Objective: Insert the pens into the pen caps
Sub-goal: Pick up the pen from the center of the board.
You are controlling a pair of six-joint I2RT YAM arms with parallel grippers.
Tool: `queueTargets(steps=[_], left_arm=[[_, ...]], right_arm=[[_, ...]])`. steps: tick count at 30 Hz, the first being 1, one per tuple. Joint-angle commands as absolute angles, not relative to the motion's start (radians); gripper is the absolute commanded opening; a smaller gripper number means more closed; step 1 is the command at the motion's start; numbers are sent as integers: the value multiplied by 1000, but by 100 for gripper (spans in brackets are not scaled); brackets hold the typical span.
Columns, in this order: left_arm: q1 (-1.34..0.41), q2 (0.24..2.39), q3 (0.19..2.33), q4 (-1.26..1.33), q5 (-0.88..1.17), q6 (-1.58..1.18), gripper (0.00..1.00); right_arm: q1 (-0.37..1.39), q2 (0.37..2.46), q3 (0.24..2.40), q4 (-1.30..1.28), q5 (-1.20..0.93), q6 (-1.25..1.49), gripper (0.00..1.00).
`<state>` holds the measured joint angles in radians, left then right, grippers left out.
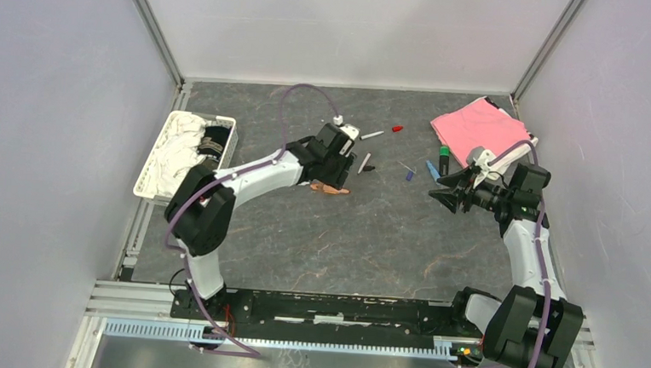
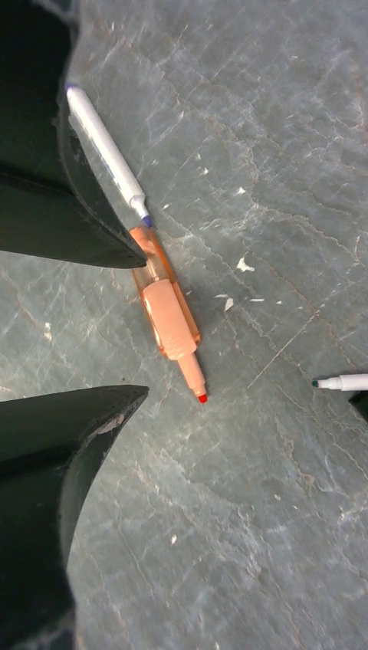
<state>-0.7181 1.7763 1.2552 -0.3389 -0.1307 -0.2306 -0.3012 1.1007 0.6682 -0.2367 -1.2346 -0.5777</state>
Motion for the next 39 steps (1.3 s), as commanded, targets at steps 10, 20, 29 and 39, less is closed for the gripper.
queueTargets(steps=[10,20,29,39], left_arm=[[-716,1990,1542,-722,-56,486,66],[-709,2105,1673,-761,75,565,67],[-656,2151,1664,-810,150,566,60],[-627,2191,1650,-798,217,560,50]], right_arm=[[-300,1084,718,-302,-1285,-666,51],[-299,1085,716,-306,-1289,-667,52],[-299,1091,715,-305,-1294,-666,52],[-299,1092,716,-308,-1299,-667,52]])
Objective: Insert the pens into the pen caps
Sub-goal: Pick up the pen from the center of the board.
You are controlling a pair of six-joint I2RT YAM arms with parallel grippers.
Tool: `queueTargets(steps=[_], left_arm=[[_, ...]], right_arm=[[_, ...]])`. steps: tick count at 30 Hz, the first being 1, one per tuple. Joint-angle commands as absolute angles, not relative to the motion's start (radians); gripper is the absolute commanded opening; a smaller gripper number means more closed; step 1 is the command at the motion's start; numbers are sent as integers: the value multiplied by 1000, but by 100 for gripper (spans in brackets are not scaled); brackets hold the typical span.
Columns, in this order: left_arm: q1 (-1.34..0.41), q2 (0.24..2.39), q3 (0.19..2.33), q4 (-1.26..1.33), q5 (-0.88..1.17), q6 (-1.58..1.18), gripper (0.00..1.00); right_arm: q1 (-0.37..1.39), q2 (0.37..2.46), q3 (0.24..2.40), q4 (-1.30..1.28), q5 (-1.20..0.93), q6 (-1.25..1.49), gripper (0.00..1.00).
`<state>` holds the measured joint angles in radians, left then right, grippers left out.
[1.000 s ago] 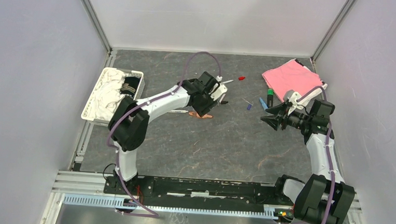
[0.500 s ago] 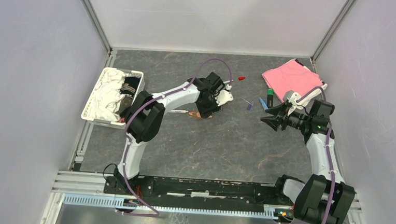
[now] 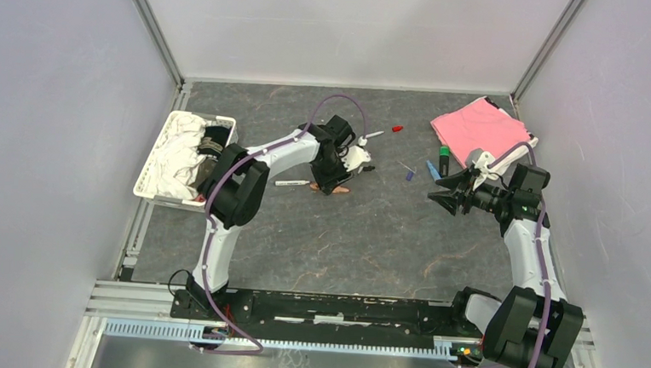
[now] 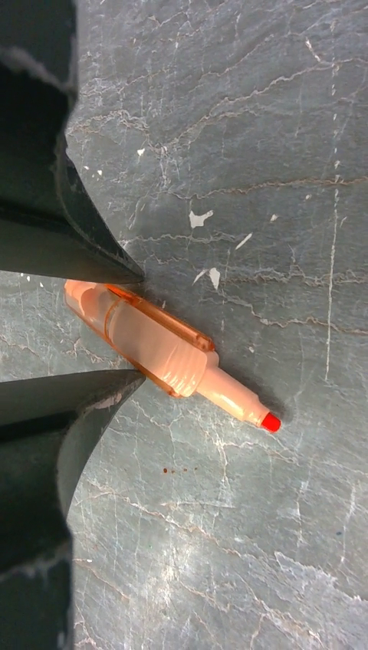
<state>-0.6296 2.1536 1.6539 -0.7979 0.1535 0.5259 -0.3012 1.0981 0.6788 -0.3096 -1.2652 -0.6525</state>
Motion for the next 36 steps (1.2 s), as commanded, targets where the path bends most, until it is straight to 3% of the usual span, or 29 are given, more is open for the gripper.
queueTargets(steps=[1,12,18,22,25,33,36], left_arm=[[-627,2193,1646,-788,224,555,48],[-667,2082,1472,-551,232,427,21],[-730,1991,1366,-442,295,297,18],[-774,1956,1319,-387,338,200,16],[-792,1918,1272,-330,393,120,16],[-815,1824,1154,-144,505,-68,15],[-824,1827,1136,-105,511,-111,15]], right_arm=[[-300,1092,716,-309,-1299,-666,52],[-299,1100,703,-320,-1337,-699,52],[-293,1124,714,-462,-1400,-883,53],[-241,1199,778,-832,-1434,-1339,55],[-184,1302,847,-1240,-1418,-1864,56],[-60,1359,854,-1256,-1347,-2002,54],[-32,1353,918,-1192,-1284,-1884,54]])
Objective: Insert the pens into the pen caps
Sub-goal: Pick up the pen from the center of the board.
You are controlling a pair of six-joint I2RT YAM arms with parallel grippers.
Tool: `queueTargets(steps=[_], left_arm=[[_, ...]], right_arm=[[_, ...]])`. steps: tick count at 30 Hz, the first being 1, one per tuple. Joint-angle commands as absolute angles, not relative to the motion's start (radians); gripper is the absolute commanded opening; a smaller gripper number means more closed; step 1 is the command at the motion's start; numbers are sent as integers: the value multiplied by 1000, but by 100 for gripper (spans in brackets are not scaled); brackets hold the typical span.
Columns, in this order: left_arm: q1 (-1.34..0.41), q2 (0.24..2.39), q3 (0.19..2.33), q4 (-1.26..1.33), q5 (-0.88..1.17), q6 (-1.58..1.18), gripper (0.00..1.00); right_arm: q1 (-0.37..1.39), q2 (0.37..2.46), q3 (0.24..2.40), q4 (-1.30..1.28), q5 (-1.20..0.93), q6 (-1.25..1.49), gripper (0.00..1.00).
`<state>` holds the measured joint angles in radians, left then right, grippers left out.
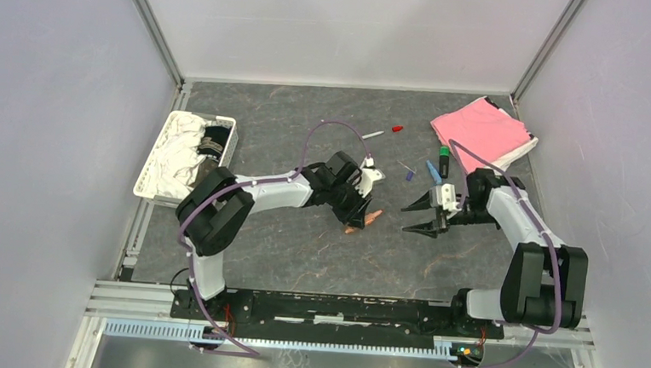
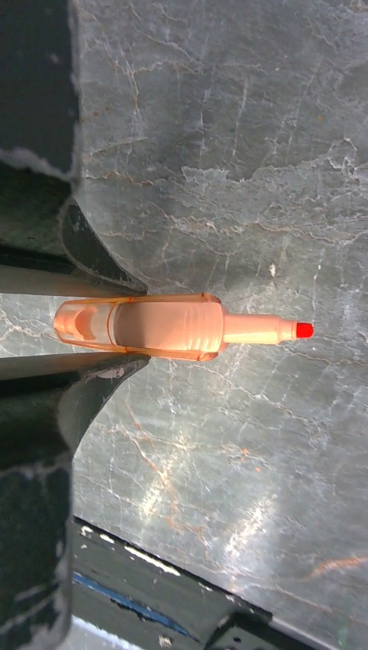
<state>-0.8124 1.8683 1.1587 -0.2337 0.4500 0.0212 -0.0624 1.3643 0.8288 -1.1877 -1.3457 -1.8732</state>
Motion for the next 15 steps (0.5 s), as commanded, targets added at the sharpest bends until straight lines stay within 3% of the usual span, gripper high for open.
queueTargets(steps=[1,3,5,8,15], left_arm=[[-830,1825,1133,-96,509,-123,15],[-842,1815,1124,-74,513,-144,15],[-850,1806,1120,-45,529,-161,15],[-853,1800,1124,-25,560,-186,15],[-854,1774,1122,-3,639,-232,15]], right_arm=[[-28,1346,942,-1090,-1243,-1753,54],[-11,1307,957,-818,-1112,-1345,56],[26,1245,947,-620,-966,-1161,58],[28,1194,965,-621,-985,-1255,59],[48,1156,934,-967,-1125,-1820,61]])
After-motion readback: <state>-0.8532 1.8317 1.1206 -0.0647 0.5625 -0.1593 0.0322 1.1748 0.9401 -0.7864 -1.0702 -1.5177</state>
